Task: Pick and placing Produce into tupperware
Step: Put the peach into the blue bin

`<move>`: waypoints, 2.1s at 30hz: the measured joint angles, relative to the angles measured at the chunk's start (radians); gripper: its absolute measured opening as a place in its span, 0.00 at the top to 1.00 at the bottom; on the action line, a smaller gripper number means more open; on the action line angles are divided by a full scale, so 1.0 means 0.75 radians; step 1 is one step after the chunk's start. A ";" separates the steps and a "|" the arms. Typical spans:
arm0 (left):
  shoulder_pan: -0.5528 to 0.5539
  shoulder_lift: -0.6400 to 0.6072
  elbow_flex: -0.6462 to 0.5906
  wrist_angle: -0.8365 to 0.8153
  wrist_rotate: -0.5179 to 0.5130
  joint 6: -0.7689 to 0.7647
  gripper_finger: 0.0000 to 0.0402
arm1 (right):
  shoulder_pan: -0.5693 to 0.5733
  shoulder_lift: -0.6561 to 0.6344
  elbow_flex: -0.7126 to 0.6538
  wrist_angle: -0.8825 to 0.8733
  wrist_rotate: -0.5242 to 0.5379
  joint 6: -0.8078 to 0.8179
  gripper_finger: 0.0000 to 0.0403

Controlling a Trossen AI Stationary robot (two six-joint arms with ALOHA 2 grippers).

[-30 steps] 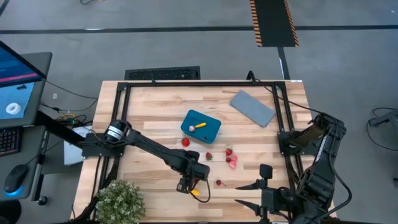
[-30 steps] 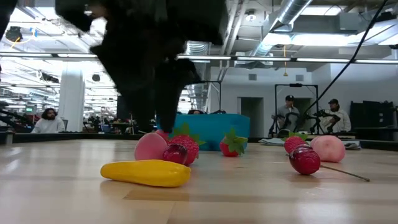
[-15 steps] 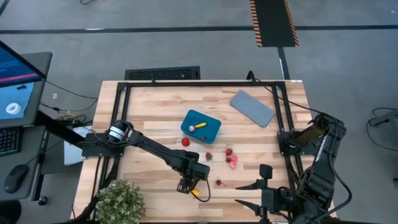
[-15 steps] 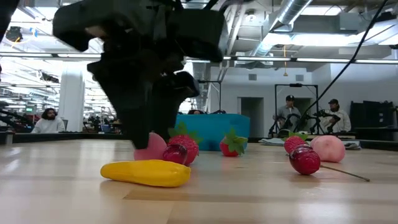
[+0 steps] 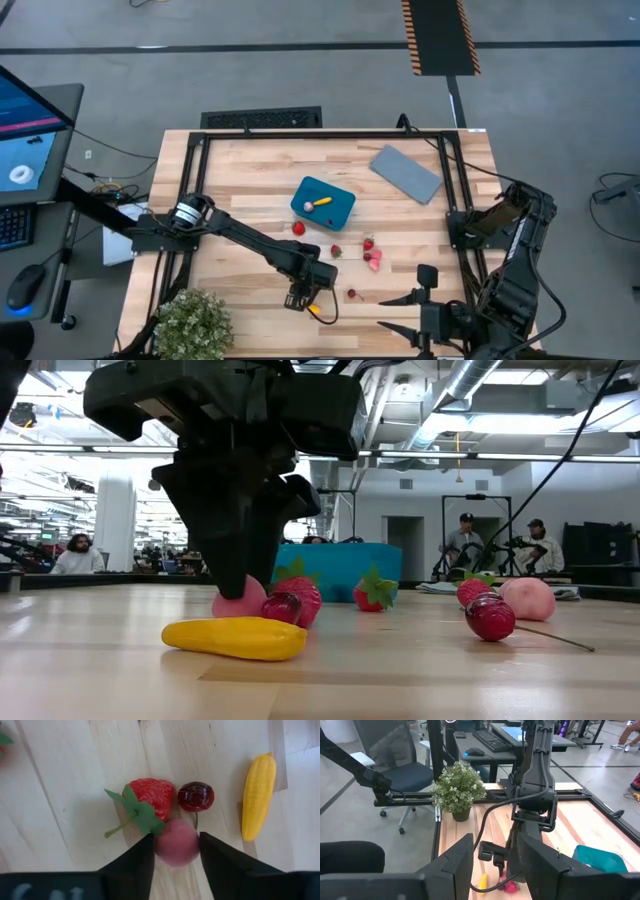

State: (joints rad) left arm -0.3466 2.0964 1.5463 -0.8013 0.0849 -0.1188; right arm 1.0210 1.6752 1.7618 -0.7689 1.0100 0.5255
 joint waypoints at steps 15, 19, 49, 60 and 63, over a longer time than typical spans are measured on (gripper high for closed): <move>-0.001 -0.008 -0.037 0.020 -0.026 -0.001 0.77 | -0.001 0.000 0.000 0.010 -0.019 0.000 0.56; -0.001 -0.012 -0.039 0.015 -0.023 0.000 0.78 | -0.001 0.000 0.000 0.010 -0.019 0.000 0.56; -0.001 -0.472 0.083 -0.175 -0.468 0.078 0.78 | -0.008 0.000 0.000 -0.001 -0.019 -0.002 0.56; -0.070 -0.616 0.083 -0.282 -0.815 0.368 0.78 | -0.014 -0.001 0.001 -0.013 -0.019 -0.003 0.56; -0.115 -0.616 0.083 -0.305 -1.011 0.464 0.78 | -0.021 -0.001 0.001 -0.013 -0.019 -0.003 0.56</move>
State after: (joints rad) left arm -0.4327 1.6342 1.6085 -1.0302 -0.6732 0.2289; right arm 1.0050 1.6749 1.7622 -0.7788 0.9958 0.5236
